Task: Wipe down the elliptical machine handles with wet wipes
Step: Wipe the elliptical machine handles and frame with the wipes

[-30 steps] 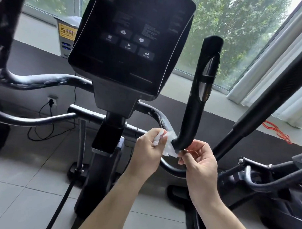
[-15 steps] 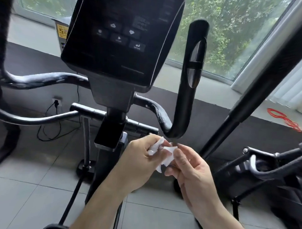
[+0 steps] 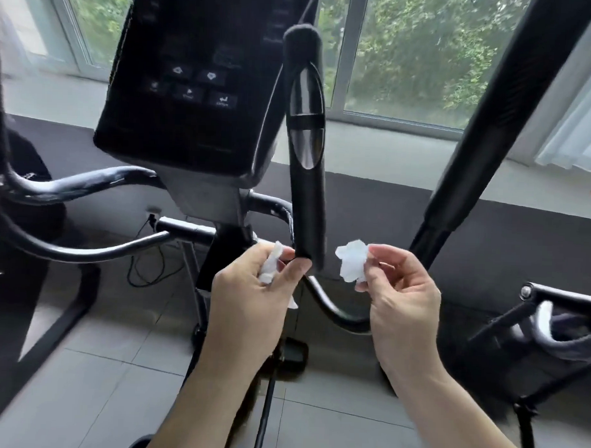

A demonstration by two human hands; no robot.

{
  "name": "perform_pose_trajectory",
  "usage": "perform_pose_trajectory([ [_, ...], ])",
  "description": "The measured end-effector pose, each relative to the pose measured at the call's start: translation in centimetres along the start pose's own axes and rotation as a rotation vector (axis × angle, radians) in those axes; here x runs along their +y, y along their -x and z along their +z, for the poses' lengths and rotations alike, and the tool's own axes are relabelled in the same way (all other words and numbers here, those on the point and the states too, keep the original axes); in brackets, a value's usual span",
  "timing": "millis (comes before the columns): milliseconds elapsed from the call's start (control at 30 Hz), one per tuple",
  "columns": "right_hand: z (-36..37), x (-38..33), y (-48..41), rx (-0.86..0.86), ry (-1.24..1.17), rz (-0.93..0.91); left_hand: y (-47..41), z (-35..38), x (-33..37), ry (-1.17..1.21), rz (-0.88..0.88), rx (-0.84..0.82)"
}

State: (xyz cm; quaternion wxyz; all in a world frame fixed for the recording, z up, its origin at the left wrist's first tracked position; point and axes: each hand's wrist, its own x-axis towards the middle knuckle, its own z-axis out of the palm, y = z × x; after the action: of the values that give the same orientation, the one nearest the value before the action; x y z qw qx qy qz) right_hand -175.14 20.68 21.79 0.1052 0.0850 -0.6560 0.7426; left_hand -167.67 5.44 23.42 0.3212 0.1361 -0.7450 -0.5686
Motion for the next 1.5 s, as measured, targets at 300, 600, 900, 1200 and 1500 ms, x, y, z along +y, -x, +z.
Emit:
perform_pose_trajectory([
  [300, 1.7, 3.3, -1.9, -0.391, -0.362, 0.046, 1.3, 2.5, 3.6, -0.127, -0.185, 0.197],
  [600, 4.4, 5.8, -6.5, -0.343, -0.32, 0.103, 1.3, 4.2, 4.7, -0.171, -0.294, 0.326],
  [900, 1.9, 5.8, -2.9, -0.433, -0.408, -0.138, 1.2, 4.1, 4.5, -0.248, -0.284, 0.32],
  [1200, 6.4, 9.1, -7.8, -0.206, -0.338, 0.206, 1.1, 4.1, 4.5, -0.23, -0.328, 0.324],
  [1500, 3.4, 7.0, -5.8, -0.323, -0.451, 0.239, 0.9, 3.8, 4.2, -0.211, -0.316, 0.306],
])
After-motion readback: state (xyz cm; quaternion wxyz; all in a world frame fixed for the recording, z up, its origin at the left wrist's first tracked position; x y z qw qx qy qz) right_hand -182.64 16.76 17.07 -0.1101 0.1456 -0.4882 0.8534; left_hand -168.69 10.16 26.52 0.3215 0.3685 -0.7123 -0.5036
